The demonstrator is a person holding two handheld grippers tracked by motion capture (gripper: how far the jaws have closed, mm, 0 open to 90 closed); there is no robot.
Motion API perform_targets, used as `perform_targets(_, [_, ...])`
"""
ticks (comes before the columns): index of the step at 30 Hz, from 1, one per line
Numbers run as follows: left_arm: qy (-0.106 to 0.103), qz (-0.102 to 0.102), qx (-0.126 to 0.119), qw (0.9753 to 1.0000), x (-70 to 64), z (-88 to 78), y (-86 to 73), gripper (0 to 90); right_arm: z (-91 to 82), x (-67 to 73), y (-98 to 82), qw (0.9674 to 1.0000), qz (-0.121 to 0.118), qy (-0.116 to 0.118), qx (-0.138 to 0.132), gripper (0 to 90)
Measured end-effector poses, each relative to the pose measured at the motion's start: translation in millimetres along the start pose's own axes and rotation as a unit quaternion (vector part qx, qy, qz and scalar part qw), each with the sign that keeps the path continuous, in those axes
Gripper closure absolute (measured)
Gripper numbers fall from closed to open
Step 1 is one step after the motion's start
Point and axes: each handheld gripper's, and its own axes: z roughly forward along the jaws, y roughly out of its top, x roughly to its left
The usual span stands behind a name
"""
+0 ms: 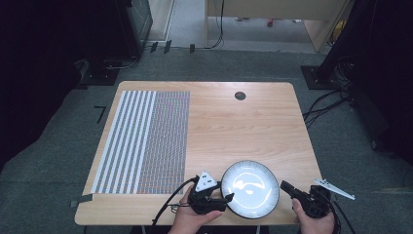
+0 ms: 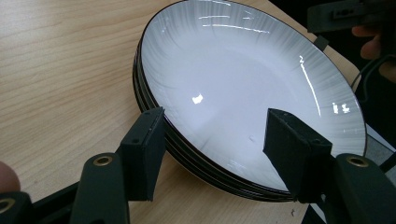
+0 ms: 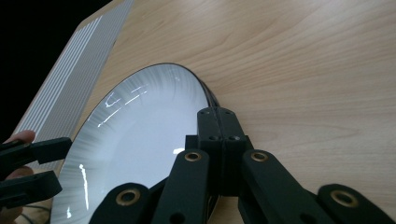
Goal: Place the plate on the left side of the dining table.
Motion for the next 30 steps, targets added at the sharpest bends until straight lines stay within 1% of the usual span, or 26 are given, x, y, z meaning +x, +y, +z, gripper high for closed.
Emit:
perform_targets(2, [0.001, 0.000, 0.000, 1.0000, -0.3, 0.0, 0.1, 38.9, 2.0, 0.0, -0.6, 1.0000, 0.001, 0.004, 0.007, 87.7])
perform_targets(3, [0.001, 0.001, 0.000, 1.0000, -0.3, -0.1, 0.1, 38.8, 2.4, -0.2, -0.8, 1.0000, 0.002, 0.005, 0.006, 86.9])
perform_targets(6, [0.000, 0.002, 0.000, 1.0000, -0.9, -0.5, 0.0, 39.0, 3.7, -1.0, -1.5, 0.9999, 0.006, 0.005, 0.013, 86.8])
perform_targets(13, [0.004, 0.013, 0.001, 0.9999, -3.3, -1.4, 0.1, 38.3, 9.5, 1.2, -4.1, 0.9997, 0.005, -0.005, 0.025, 85.5])
perform_targets(17, [0.005, 0.015, 0.000, 0.9999, -3.9, -1.4, 0.3, 38.1, 10.8, 8.1, -6.9, 0.9992, -0.018, -0.032, 0.014, 86.9])
perform_targets(19, [0.006, 0.015, -0.001, 0.9999, -3.9, -1.4, 0.4, 37.9, 11.4, 12.6, -8.5, 0.9982, -0.033, -0.049, 0.009, 87.7])
perform_targets(21, [0.005, 0.015, -0.001, 0.9999, -3.6, -1.6, 0.6, 37.8, 12.0, 17.0, -9.0, 0.9970, -0.041, -0.064, 0.008, 88.3])
perform_targets(23, [0.004, 0.014, 0.000, 0.9999, -3.2, -1.6, 0.5, 38.0, 12.4, 18.3, -8.8, 0.9968, -0.037, -0.070, 0.006, 88.7])
perform_targets(26, [0.005, 0.014, -0.001, 0.9999, -3.3, -1.2, -0.1, 38.1, 12.7, 17.9, -7.9, 0.9972, -0.027, -0.069, 0.002, 89.1])
perform_targets(30, [0.004, 0.013, -0.001, 0.9999, -3.2, -1.1, 0.1, 38.0, 12.6, 18.0, -7.9, 0.9972, -0.024, -0.070, 0.001, 89.2])
